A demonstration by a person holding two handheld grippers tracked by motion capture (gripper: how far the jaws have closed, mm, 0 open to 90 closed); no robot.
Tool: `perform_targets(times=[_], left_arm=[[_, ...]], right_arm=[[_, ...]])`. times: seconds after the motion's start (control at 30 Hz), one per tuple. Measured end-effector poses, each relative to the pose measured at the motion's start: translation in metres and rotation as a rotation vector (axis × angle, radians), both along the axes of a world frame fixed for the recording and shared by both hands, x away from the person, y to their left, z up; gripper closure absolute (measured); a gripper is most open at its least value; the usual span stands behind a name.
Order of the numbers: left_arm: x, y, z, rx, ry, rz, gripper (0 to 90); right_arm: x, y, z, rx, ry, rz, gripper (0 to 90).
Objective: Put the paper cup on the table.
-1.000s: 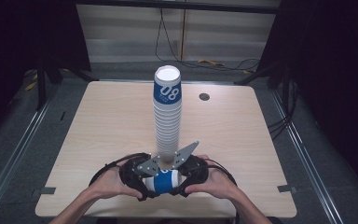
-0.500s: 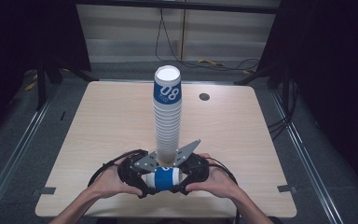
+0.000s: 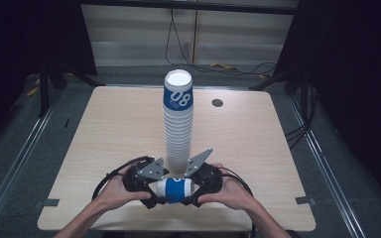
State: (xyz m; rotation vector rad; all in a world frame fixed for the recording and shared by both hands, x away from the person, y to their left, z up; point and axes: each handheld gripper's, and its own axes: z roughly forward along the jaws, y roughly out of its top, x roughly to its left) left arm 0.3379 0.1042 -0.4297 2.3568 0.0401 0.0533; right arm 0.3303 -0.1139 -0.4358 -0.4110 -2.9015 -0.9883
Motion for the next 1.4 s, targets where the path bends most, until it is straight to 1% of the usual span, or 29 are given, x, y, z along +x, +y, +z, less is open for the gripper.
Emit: perform_targets(times=[0.07,0.1,0.13,0.17,0.23,0.3,0.43,0.47,0.53,0.57,0.6,0.63,0.67,0.7,0.73,0.77,0.83,0.87,0.9,0.97,1.07,1.13,1.17,1.2,1.23,1.3,1.33,1.37,1.4], left_arm=[[0.001,0.002,0.002,-0.022,0.006,0.011,15.9],[0.003,0.005,0.003,-0.052,0.027,0.021,15.8],[0.003,0.006,0.003,-0.069,0.052,0.027,15.8],[0.003,0.006,0.003,-0.069,0.052,0.027,15.9],[0.004,0.008,0.003,-0.083,0.074,0.039,16.1],[0.005,0.012,0.003,-0.115,0.070,0.067,16.0],[0.006,0.018,0.003,-0.135,0.076,0.088,16.0],[0.007,0.020,0.002,-0.156,0.088,0.103,16.0],[0.008,0.024,0.000,-0.208,0.134,0.131,15.9],[0.007,0.024,-0.001,-0.216,0.141,0.138,15.9],[0.007,0.025,-0.001,-0.223,0.132,0.140,15.9],[0.006,0.027,-0.002,-0.235,0.127,0.157,15.9],[0.006,0.027,-0.002,-0.235,0.127,0.157,15.9],[0.006,0.028,-0.003,-0.250,0.130,0.162,15.9],[0.006,0.029,-0.003,-0.249,0.125,0.167,15.9],[0.005,0.029,-0.002,-0.244,0.111,0.171,15.9],[0.005,0.032,-0.003,-0.269,0.097,0.194,15.9],[0.005,0.032,-0.003,-0.269,0.097,0.194,15.9],[0.006,0.034,-0.003,-0.274,0.093,0.205,15.9],[0.006,0.035,-0.003,-0.278,0.092,0.212,15.9],[0.007,0.037,-0.005,-0.302,0.093,0.227,15.9],[0.008,0.038,-0.006,-0.302,0.092,0.223,15.9],[0.008,0.038,-0.006,-0.315,0.098,0.216,15.9],[0.008,0.040,-0.006,-0.344,0.110,0.197,15.8],[0.008,0.040,-0.006,-0.344,0.110,0.197,15.8],[0.005,0.040,-0.005,-0.352,0.112,0.190,15.8],[0.005,0.040,-0.005,-0.352,0.112,0.190,15.7],[0.004,0.040,-0.005,-0.352,0.111,0.189,15.7],[0.004,0.040,-0.005,-0.353,0.107,0.190,15.7]], right_arm=[[0.000,-0.001,0.000,0.000,0.000,-0.006,28.2],[0.000,-0.002,0.000,0.003,0.005,-0.012,28.2],[0.000,-0.003,0.000,0.003,0.001,-0.017,28.2],[0.000,-0.003,0.000,0.003,0.001,-0.017,28.2],[0.001,-0.006,0.000,0.006,-0.001,-0.031,28.2],[0.002,-0.011,0.000,0.033,0.000,-0.040,28.1],[0.003,-0.017,0.000,0.035,-0.009,-0.064,28.1],[0.003,-0.020,-0.001,0.040,-0.020,-0.076,28.2],[0.003,-0.020,-0.002,0.043,-0.028,-0.089,28.2],[0.004,-0.022,-0.003,0.057,-0.036,-0.092,28.2],[0.005,-0.023,-0.004,0.061,-0.042,-0.096,28.2],[0.006,-0.025,-0.004,0.070,-0.046,-0.113,28.2],[0.006,-0.025,-0.004,0.070,-0.046,-0.113,28.2],[0.006,-0.026,-0.003,0.080,-0.046,-0.117,28.2],[0.005,-0.028,-0.002,0.093,-0.045,-0.131,28.2],[0.005,-0.028,-0.002,0.093,-0.045,-0.131,28.2],[0.004,-0.032,-0.002,0.122,-0.056,-0.146,28.1],[0.004,-0.032,-0.002,0.122,-0.056,-0.146,28.1],[0.002,-0.034,-0.003,0.136,-0.075,-0.156,28.1],[0.002,-0.035,-0.003,0.144,-0.088,-0.155,28.1],[0.001,-0.040,-0.004,0.187,-0.078,-0.174,28.0],[0.001,-0.043,-0.004,0.211,-0.085,-0.181,28.0],[0.001,-0.043,-0.004,0.211,-0.085,-0.181,28.0],[-0.002,-0.045,-0.005,0.232,-0.114,-0.180,28.0],[-0.002,-0.045,-0.005,0.232,-0.114,-0.180,28.0],[-0.005,-0.048,-0.006,0.265,-0.123,-0.189,28.0],[-0.005,-0.048,-0.006,0.265,-0.123,-0.189,28.0],[-0.005,-0.049,-0.007,0.278,-0.123,-0.192,28.1],[-0.005,-0.052,-0.007,0.306,-0.124,-0.202,28.1]])
